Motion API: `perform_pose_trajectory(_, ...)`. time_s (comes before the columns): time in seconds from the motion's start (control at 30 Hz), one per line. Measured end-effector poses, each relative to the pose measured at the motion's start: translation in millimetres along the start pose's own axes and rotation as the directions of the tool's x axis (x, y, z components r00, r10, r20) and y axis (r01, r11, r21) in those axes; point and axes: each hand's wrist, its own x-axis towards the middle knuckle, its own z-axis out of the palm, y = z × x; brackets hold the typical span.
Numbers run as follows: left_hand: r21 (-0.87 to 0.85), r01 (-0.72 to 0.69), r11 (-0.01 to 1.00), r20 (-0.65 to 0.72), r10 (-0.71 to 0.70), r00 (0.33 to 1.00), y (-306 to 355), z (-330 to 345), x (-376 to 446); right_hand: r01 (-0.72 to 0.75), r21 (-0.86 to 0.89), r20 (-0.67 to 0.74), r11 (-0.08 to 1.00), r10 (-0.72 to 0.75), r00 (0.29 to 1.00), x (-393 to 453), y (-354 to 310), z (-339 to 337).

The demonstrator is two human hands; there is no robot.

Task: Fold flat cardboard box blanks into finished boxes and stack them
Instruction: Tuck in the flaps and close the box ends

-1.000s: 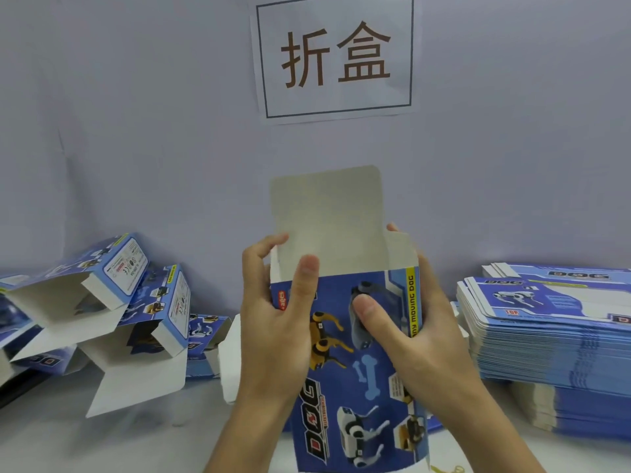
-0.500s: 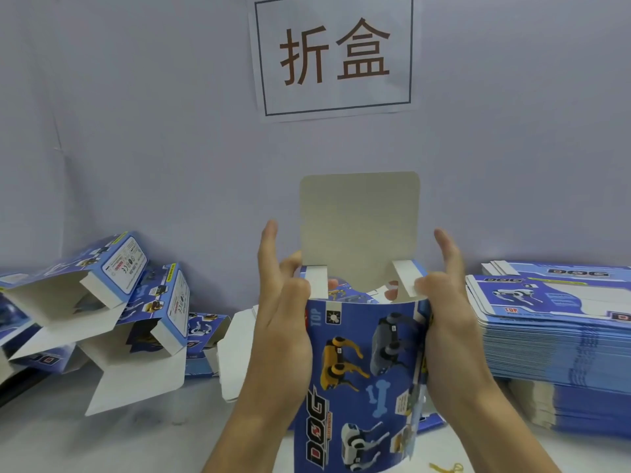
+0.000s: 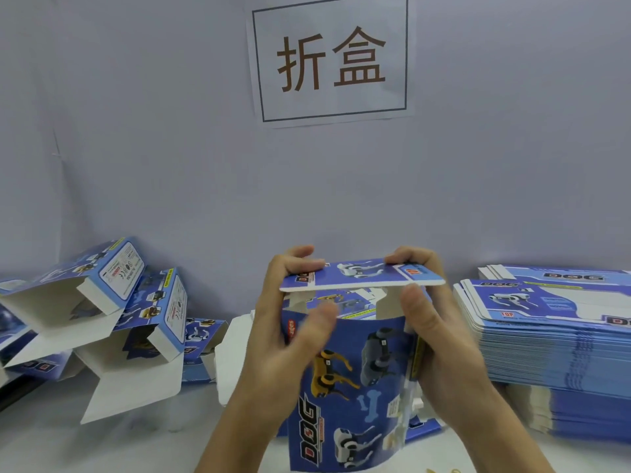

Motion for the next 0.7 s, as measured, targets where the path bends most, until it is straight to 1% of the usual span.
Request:
perform_pose_trajectory(0.07, 0.134, -0.046, 0.990, 0.030, 0.043, 0.999, -0.2, -2.9, 1.2, 0.006, -0.014, -0.014, 1.000, -0.007, 1.000, -7.0, 3.9, -5.2)
perform_pose_trajectory(0.13, 0.180, -0.080, 0.980, 0.027, 0.077, 0.997, 1.9, -1.4, 3.8, 0.037, -0.078, -0.022, 0.996, -0.039, 0.999, -5.7, 3.2, -5.6)
perform_pose_trajectory(0.2, 0.185, -0.132, 0.974, 0.035, 0.128, 0.991, 3.3, 1.7, 5.6, 0.091, -0.180, -0.026, 0.979, -0.097, 0.995, -4.8, 4.0, -5.8)
perform_pose_trajectory(0.3, 0.152, -0.153, 0.976, 0.010, 0.153, 0.988, 0.7, 3.6, 6.2, 0.094, -0.229, -0.066, 0.969, -0.112, 0.991, -5.1, 6.3, -5.7)
perform_pose_trajectory(0.37, 0.195, -0.184, 0.963, -0.011, 0.190, 0.982, -1.7, 2.5, 6.3, 0.093, -0.193, -0.063, 0.977, -0.107, 0.992, -6.2, 6.2, -5.0)
perform_pose_trajectory(0.47, 0.196, -0.138, 0.971, -0.056, 0.151, 0.987, -0.8, 2.2, 5.8, 0.047, -0.012, -0.037, 0.999, -0.048, 0.998, -8.0, 6.7, -4.4)
perform_pose_trajectory(0.5, 0.208, -0.139, 0.968, -0.072, 0.157, 0.985, -1.0, 2.1, 5.9, 0.037, 0.015, -0.034, 0.999, -0.036, 0.999, -8.1, 6.3, -4.0)
perform_pose_trajectory(0.6, 0.231, -0.166, 0.959, -0.103, 0.194, 0.976, -2.3, 3.1, 5.1, 0.023, 0.007, -0.049, 1.000, -0.023, 0.999, -6.0, 5.7, -1.7)
perform_pose_trajectory(0.7, 0.245, -0.158, 0.957, -0.125, 0.192, 0.973, -4.7, 3.1, 3.4, 0.030, -0.013, -0.054, 0.999, -0.031, 0.998, -5.6, 8.3, -1.9)
